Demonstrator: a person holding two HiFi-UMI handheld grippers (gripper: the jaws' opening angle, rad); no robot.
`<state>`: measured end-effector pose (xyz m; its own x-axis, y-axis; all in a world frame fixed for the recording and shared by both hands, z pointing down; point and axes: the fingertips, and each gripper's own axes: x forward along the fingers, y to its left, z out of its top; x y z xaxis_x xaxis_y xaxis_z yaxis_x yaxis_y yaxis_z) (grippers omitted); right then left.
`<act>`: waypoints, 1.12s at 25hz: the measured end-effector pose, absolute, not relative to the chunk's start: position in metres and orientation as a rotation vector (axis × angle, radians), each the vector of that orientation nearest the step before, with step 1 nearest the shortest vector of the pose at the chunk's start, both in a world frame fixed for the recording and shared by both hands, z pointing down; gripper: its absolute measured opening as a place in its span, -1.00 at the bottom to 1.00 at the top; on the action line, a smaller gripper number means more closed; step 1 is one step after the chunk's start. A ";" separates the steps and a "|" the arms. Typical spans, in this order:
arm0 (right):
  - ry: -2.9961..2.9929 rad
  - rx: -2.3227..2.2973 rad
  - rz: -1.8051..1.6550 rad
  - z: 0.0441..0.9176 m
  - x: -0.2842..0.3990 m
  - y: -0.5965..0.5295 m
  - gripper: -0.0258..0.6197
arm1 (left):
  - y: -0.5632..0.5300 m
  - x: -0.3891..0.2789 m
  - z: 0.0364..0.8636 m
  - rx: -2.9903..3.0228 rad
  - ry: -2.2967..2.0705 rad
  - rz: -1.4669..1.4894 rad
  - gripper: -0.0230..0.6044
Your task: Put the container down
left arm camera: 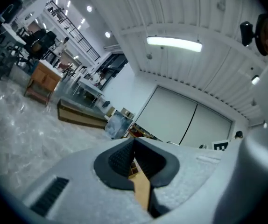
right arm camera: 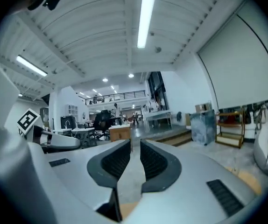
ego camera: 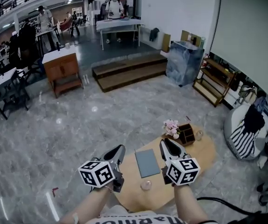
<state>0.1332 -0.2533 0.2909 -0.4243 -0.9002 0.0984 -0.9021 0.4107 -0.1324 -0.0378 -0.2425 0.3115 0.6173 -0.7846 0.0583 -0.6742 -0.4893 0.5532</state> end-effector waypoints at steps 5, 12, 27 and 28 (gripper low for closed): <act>-2.701 1.676 0.148 0.209 0.122 -0.218 -0.80 | -0.235 -0.049 0.233 2.457 -1.089 -0.397 -0.88; -2.621 1.810 0.077 0.170 0.137 -0.179 -0.82 | -0.202 -0.042 0.169 2.659 -0.986 -0.414 -0.88; -2.525 1.878 0.288 0.195 0.075 -0.072 -0.88 | -0.094 -0.103 0.172 2.726 -0.857 -0.333 -0.88; -2.515 1.882 0.295 0.198 0.069 -0.063 -0.88 | -0.087 -0.110 0.175 2.727 -0.852 -0.326 -0.88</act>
<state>0.0691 -0.0628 0.1980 -0.2884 -0.9521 0.1011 -0.9497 0.2710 -0.1571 -0.1103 -0.0868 0.1750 0.8021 -0.5821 -0.1337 -0.5224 -0.7923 0.3152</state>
